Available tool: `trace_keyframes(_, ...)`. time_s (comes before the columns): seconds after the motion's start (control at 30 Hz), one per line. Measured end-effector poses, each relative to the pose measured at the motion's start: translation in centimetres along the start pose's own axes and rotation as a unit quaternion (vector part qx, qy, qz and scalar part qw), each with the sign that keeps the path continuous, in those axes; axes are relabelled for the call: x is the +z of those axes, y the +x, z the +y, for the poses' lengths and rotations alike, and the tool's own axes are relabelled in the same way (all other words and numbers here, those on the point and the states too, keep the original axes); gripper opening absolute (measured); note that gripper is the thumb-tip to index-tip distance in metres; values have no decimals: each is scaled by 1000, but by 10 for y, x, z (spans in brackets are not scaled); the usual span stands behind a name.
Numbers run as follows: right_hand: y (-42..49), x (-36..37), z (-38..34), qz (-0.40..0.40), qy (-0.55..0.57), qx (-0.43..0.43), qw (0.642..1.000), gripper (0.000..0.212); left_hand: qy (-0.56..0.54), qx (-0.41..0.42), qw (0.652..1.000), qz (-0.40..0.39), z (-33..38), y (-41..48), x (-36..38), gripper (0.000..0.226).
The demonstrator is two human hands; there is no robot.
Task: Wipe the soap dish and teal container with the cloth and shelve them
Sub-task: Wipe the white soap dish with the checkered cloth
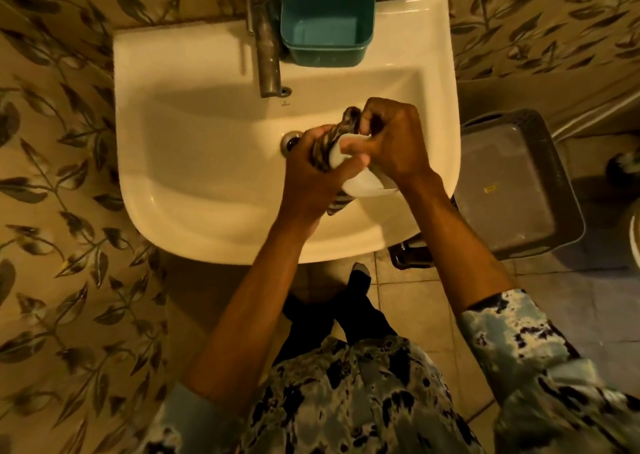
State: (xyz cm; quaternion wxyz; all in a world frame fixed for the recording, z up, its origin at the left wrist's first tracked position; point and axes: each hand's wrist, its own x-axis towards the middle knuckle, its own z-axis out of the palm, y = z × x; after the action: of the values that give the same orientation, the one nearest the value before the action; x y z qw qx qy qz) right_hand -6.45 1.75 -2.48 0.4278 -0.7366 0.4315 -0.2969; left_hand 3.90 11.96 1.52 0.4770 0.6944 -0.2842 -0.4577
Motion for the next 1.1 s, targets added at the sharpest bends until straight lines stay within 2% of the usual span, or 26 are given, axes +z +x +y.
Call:
trace_keyframes(0.1, -1, -1, -10, -20, -117, 59, 991, 63, -26, -14, 992, 125, -13, 1, 2, 34)
trace_keyframes(0.17, -9, -2, -15, -6, -127, 129, 983, 65, -10, 7, 983, 184, -16, 3, 4, 32)
trace_keyframes(0.27, -35, -1, -17, 90, -90, 215, 968, 57, -43, 28, 960, 274, -13, 0, 8, 33)
trace_keyframes(0.33, -49, 2, -21, 137, 47, 312, 939, 45, -45, 47, 946, 318, -9, -3, 9, 37)
trace_keyframes(0.37, -50, 5, -25, 125, 177, 382, 898, 38, -29, 71, 944, 321, -7, -6, 11, 39)
trace_keyframes(0.43, -47, 12, -28, 125, 415, 466, 772, 27, 16, 137, 947, 291, -6, -16, 18, 42)
trace_keyframes(0.47, -44, 13, -27, 160, 474, 466, 730, 28, 42, 169, 950, 260, -8, -22, 22, 40)
trace_keyframes(0.5, -40, 14, -27, 207, 494, 456, 711, 34, 75, 200, 950, 228, -12, -29, 26, 35)
trace_keyframes(0.53, -36, 15, -26, 248, 479, 437, 719, 39, 113, 228, 947, 195, -16, -36, 29, 31)
trace_keyframes(0.6, -32, 15, -21, 292, 395, 380, 784, 43, 173, 268, 939, 131, -28, -46, 33, 30)
trace_keyframes(0.67, -31, 18, -12, 254, 300, 341, 854, 39, 217, 275, 933, 82, -33, -53, 37, 32)
trace_keyframes(0.73, -35, 22, -9, 183, 277, 314, 889, 32, 264, 269, 924, 67, -30, -48, 39, 39)
trace_keyframes(0.83, -40, 27, -6, 158, 202, 229, 939, 24, 282, 250, 924, 55, -14, -17, 38, 35)
trace_keyframes(0.97, -31, 27, 5, 115, 102, 218, 964, 21, 251, 245, 935, 59, 1, 22, 31, 30)
trace_keyframes(1.1, -17, 14, 6, 151, 131, 258, 945, 15, 214, 218, 952, 15, -24, -22, 38, 51)
